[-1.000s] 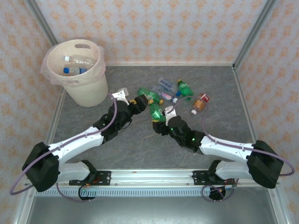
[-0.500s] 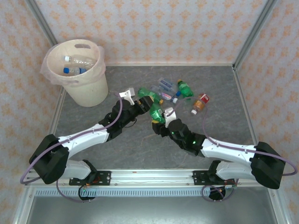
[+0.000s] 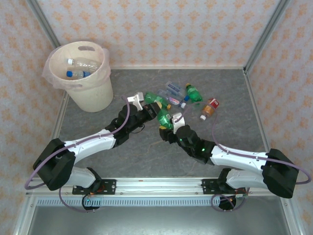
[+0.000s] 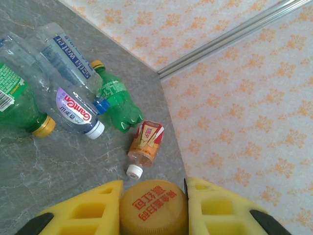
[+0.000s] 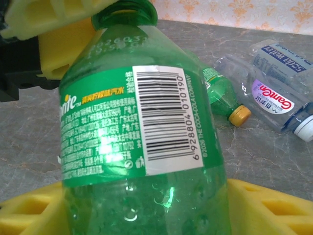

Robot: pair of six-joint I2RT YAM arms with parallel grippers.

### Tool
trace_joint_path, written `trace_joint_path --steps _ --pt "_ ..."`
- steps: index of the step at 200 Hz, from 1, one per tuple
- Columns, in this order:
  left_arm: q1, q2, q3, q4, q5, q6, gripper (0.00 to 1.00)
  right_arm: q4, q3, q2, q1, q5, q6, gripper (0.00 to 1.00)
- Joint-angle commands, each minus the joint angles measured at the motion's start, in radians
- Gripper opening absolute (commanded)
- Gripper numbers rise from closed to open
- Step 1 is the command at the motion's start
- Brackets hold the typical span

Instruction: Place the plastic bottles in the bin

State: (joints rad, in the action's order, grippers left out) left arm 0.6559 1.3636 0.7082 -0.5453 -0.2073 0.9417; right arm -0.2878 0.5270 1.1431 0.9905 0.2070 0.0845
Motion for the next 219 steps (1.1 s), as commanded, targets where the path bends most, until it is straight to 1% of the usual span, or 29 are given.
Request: trace_joint_path --steps 1,33,39,42,45,52,91,127,148,153,184,219 --pt "-0.006 -0.033 0.025 -0.013 -0.001 -0.027 0.24 -0.042 -0.015 -0.016 0.005 0.043 0.0 0.74" --pt "-0.006 -0.073 0.032 0.038 0.055 -0.06 0.24 -0.05 -0.014 -0.029 0.005 0.06 0.014 0.82" --pt "-0.006 -0.08 0.036 0.05 0.069 -0.067 0.24 -0.052 -0.014 -0.032 0.005 0.066 0.018 0.89" --pt "-0.006 -0.084 0.036 0.057 0.072 -0.073 0.24 -0.052 -0.013 -0.034 0.005 0.067 0.02 0.91" --pt "-0.006 -0.088 0.04 0.062 0.083 -0.078 0.24 -0.053 -0.014 -0.037 0.005 0.071 0.023 0.97" --pt "-0.006 -0.098 0.047 0.082 0.097 -0.091 0.24 -0.052 -0.015 -0.043 0.005 0.074 0.024 1.0" --pt "-0.006 -0.159 0.115 0.237 0.217 -0.194 0.23 -0.061 -0.028 -0.115 0.005 0.085 0.035 1.0" --pt "-0.006 -0.206 0.212 0.392 0.343 -0.303 0.23 -0.083 -0.048 -0.184 0.004 0.088 0.037 1.0" --pt "-0.006 -0.23 0.278 0.48 0.43 -0.351 0.23 -0.083 -0.049 -0.214 0.005 0.084 0.036 1.0" --pt "-0.006 -0.236 0.294 0.498 0.449 -0.387 0.23 -0.085 -0.049 -0.222 0.005 0.081 0.035 1.0" --pt "-0.009 -0.26 0.392 0.597 0.574 -0.478 0.23 -0.076 -0.043 -0.261 0.005 0.067 0.029 1.0" --pt "-0.032 -0.278 0.516 0.692 0.731 -0.571 0.23 -0.083 -0.051 -0.32 0.005 0.043 0.034 1.0"
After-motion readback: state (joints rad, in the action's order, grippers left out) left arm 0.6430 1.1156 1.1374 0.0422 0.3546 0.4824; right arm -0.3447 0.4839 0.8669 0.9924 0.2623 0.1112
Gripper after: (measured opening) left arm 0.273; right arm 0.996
